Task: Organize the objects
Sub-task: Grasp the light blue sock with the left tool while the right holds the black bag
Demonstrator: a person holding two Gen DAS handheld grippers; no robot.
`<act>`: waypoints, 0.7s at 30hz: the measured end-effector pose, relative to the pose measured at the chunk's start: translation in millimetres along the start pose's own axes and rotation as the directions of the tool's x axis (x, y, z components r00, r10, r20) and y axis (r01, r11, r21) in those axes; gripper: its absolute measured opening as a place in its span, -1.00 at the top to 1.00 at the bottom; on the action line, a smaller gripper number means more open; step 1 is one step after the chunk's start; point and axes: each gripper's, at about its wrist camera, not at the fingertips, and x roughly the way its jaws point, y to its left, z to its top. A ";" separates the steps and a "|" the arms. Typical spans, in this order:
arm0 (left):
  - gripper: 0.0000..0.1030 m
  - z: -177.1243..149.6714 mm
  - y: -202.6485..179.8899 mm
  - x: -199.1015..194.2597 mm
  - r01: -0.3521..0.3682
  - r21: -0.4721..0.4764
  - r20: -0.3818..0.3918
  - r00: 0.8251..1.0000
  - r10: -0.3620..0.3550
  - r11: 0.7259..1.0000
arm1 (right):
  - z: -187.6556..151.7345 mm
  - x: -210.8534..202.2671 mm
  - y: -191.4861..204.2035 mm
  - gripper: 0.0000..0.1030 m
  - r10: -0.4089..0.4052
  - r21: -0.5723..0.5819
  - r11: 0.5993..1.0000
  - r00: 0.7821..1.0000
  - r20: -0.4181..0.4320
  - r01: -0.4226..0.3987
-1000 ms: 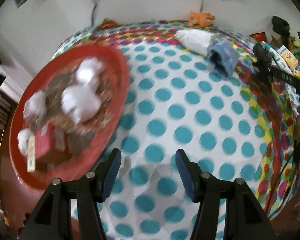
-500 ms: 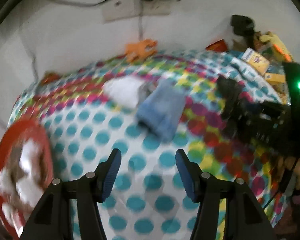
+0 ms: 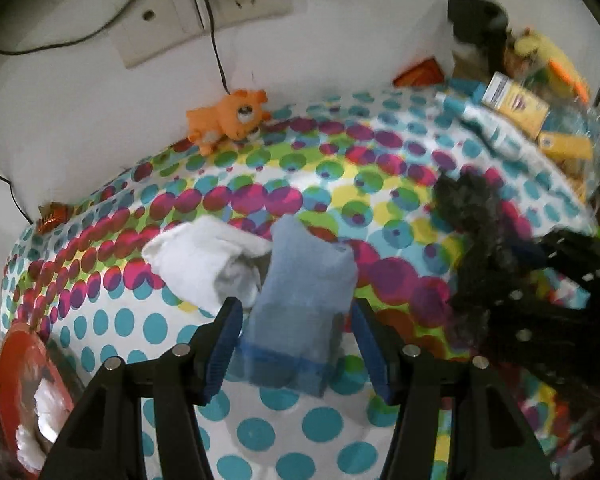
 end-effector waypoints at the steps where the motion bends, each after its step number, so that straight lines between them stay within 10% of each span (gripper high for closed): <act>1: -0.13 -1.8 0.3 3.2 0.005 -0.004 -0.007 1.000 -0.005 1.000 | -0.1 0.1 0.1 0.36 0.002 0.000 1.000 1.000 0.000 -0.002; 10: -0.17 -12.7 15.5 18.1 0.072 -0.172 0.021 0.997 -0.069 0.982 | -0.3 0.5 1.7 0.36 -0.005 0.001 1.000 1.000 0.001 0.005; 21: -0.25 -26.0 12.3 13.4 0.018 -0.249 0.149 0.989 0.020 0.968 | 0.5 1.8 4.5 0.27 -0.013 -0.022 1.000 1.000 -0.004 0.013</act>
